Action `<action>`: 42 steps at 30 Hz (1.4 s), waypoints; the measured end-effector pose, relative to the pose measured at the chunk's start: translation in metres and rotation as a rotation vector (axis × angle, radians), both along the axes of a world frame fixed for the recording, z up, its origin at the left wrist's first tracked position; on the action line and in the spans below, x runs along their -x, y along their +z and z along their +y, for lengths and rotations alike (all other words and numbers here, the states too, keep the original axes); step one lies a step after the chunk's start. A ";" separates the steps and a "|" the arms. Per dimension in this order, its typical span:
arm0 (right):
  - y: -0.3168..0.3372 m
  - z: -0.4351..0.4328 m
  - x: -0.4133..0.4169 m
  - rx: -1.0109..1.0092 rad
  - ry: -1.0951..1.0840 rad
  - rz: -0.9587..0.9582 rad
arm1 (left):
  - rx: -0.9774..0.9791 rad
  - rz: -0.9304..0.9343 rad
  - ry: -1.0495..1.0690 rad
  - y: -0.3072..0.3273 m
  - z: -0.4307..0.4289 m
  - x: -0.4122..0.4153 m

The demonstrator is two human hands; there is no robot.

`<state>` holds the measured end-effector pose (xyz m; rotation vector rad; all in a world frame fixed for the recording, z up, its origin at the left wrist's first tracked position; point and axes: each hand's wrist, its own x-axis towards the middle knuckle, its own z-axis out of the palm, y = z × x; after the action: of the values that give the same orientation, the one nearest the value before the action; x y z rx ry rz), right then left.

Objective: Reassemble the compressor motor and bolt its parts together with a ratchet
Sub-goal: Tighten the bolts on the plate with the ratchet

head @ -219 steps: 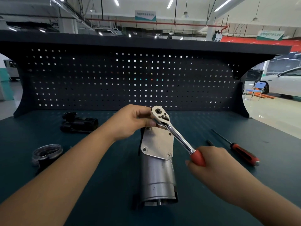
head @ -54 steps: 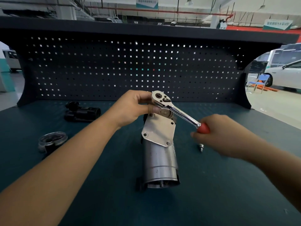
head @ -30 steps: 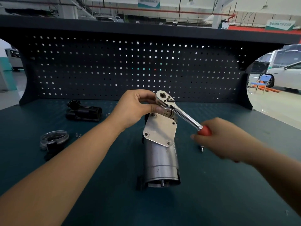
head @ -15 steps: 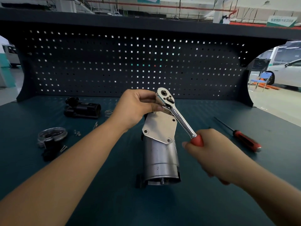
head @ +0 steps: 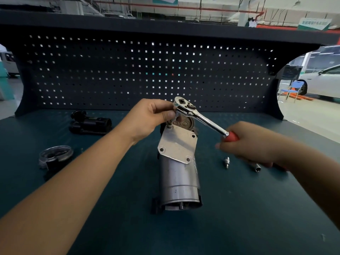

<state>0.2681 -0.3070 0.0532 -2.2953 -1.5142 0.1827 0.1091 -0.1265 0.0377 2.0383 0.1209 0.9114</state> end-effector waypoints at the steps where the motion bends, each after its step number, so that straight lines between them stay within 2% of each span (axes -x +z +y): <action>1: -0.009 -0.004 0.009 -0.030 -0.023 0.042 | 0.018 -0.057 0.023 -0.004 -0.002 -0.001; 4: -0.038 -0.015 0.039 -0.126 -0.086 0.122 | 0.027 -0.184 0.084 -0.014 -0.009 -0.004; 8: -0.045 -0.017 0.049 -0.124 -0.080 0.039 | 0.037 -0.242 0.105 -0.018 -0.012 0.000; 11: -0.020 -0.014 0.028 -0.064 -0.092 -0.087 | 0.003 -0.130 0.060 -0.010 -0.009 0.001; 15: 0.015 -0.004 0.004 -0.081 -0.057 -0.250 | -0.040 0.051 -0.013 0.004 -0.003 0.001; 20: 0.032 0.003 -0.005 -0.058 -0.006 -0.320 | -0.051 0.157 -0.003 0.005 0.005 0.012; 23: 0.027 0.002 -0.006 -0.038 0.002 -0.281 | -0.185 0.270 0.130 -0.003 0.008 0.013; 28: 0.019 -0.002 -0.005 -0.065 0.022 -0.259 | -0.294 0.275 0.261 -0.004 0.003 0.008; 36: 0.004 -0.007 -0.004 -0.069 0.015 -0.233 | -0.265 0.275 0.321 0.000 -0.004 0.009; 42: -0.002 -0.013 -0.004 -0.108 0.012 -0.131 | -0.246 0.205 0.345 -0.002 -0.007 0.011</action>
<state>0.2725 -0.3198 0.0511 -2.2514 -1.5613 -0.0459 0.0984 -0.1339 0.0353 2.3847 0.5073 0.9596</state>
